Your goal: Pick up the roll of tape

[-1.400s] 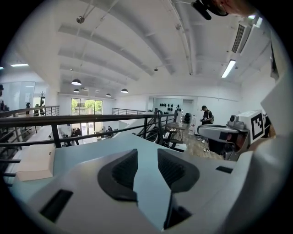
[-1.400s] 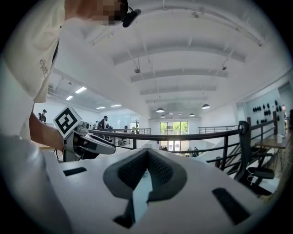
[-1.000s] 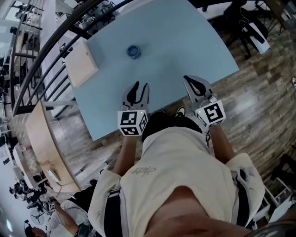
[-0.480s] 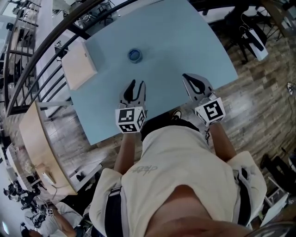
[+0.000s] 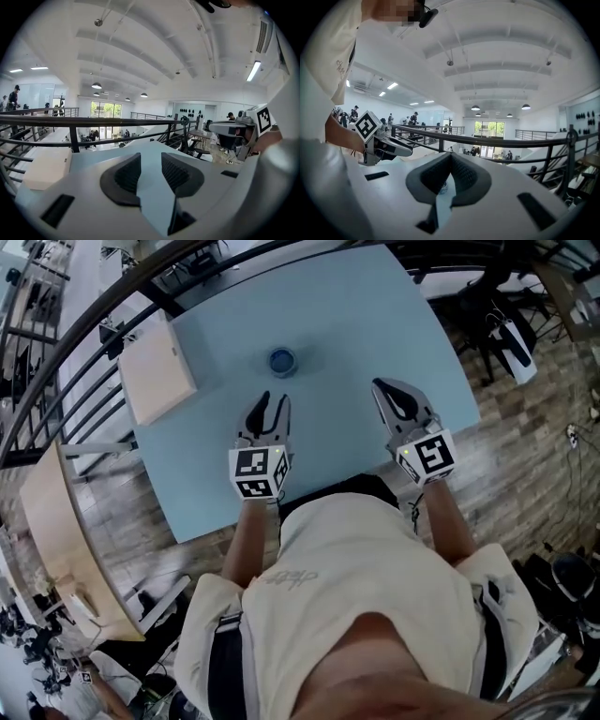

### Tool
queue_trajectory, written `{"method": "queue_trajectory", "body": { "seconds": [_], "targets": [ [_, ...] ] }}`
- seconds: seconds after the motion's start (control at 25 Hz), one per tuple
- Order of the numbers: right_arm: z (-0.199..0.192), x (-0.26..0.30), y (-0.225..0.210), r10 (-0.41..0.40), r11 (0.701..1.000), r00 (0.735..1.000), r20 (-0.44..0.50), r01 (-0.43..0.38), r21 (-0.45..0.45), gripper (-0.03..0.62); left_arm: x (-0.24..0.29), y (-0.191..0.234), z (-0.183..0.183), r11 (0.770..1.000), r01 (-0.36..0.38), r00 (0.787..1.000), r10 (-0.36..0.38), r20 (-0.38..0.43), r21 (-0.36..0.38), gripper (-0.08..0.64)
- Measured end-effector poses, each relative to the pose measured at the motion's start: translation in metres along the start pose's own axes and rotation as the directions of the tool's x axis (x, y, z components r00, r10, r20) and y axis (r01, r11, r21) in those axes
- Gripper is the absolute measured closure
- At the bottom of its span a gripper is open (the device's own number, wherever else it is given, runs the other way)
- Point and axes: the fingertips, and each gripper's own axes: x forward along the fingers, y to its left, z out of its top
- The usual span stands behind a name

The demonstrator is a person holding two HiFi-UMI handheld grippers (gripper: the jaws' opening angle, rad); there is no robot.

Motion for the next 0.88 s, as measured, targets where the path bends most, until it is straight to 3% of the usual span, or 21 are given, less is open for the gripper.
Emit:
{"method": "queue_trajectory", "body": {
  "seconds": [0.24, 0.48, 0.64, 0.88],
  "targets": [
    [-0.005, 0.018, -0.007, -0.011, 1.0, 1.0, -0.021, 0.012, 0.011, 0.584, 0.016, 0.011, -0.006, 1.0, 0.013, 0.999, -0.014, -0.043, -0.01, 0.413],
    [-0.019, 0.03, -0.019, 0.024, 0.998, 0.999, -0.023, -0.022, 0.056, 0.584, 0.036, 0.016, -0.013, 1.0, -0.019, 0.995, 0.021, -0.099, 0.022, 0.413],
    [-0.029, 0.035, -0.029, 0.06, 0.995, 0.998, -0.032, -0.057, 0.083, 0.584, 0.056, 0.014, -0.029, 1.0, -0.025, 0.985, 0.024, -0.173, -0.003, 0.413],
    [-0.054, 0.045, -0.044, 0.095, 0.988, 0.994, -0.05, -0.088, 0.129, 0.584, 0.089, 0.018, -0.052, 0.999, -0.029, 0.965, 0.037, -0.258, 0.037, 0.413]
  ]
}}
